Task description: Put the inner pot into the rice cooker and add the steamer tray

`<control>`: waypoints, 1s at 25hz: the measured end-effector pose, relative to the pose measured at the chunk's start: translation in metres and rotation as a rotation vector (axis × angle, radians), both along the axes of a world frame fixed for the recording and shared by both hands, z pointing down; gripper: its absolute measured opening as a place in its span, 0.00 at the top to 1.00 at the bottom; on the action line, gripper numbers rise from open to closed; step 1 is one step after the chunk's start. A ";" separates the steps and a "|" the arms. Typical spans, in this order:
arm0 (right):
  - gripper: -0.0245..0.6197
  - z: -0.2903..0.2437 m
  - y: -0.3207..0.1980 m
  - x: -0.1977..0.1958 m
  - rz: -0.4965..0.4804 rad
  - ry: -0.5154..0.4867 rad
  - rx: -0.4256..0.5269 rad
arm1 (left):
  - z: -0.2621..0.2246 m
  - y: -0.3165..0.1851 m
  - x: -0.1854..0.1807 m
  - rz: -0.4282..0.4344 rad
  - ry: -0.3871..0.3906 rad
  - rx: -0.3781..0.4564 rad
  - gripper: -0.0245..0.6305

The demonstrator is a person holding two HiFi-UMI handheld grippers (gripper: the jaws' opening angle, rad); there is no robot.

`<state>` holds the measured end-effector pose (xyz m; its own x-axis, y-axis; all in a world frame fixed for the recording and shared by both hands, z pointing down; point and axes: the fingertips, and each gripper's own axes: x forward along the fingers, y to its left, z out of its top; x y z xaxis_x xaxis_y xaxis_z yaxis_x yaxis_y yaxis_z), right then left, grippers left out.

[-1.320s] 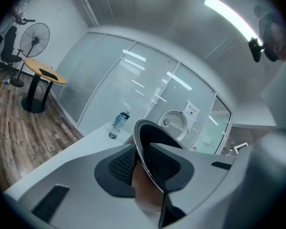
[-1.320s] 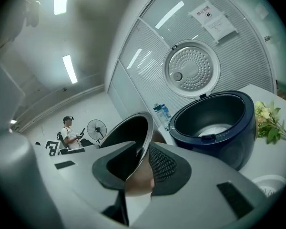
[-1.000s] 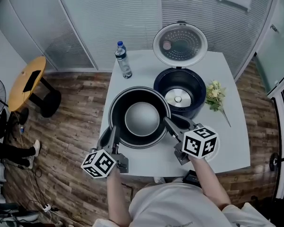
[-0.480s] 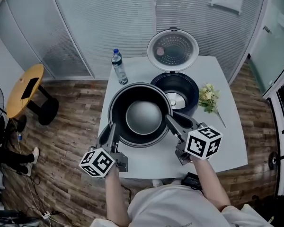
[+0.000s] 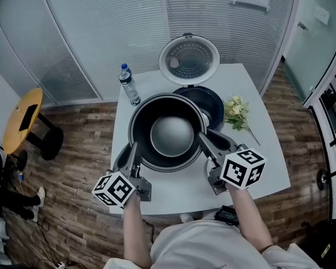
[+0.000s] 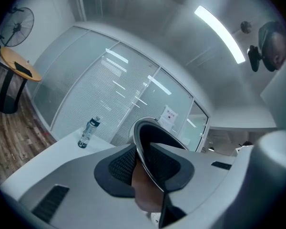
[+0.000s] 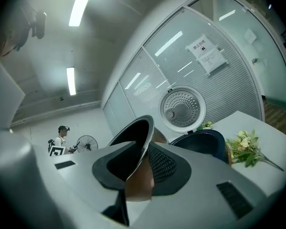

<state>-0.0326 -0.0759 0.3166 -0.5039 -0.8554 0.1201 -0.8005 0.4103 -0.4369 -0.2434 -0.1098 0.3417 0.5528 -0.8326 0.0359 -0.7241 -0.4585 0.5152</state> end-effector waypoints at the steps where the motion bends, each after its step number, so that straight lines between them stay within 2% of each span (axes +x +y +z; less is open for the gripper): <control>1: 0.82 0.001 0.001 0.004 0.008 -0.006 -0.003 | -0.001 -0.002 0.004 0.007 -0.003 0.001 0.82; 15: 0.82 -0.005 -0.021 0.063 0.087 -0.035 0.008 | -0.009 -0.040 0.066 0.095 0.006 0.016 0.82; 25: 0.82 -0.009 -0.052 0.086 0.102 -0.046 0.011 | -0.010 -0.074 0.090 0.112 0.032 0.012 0.82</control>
<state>0.0538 -0.1278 0.3077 -0.4193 -0.9035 0.0890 -0.8174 0.3330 -0.4701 -0.1531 -0.1842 0.3318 0.6429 -0.7659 0.0077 -0.6516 -0.5416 0.5311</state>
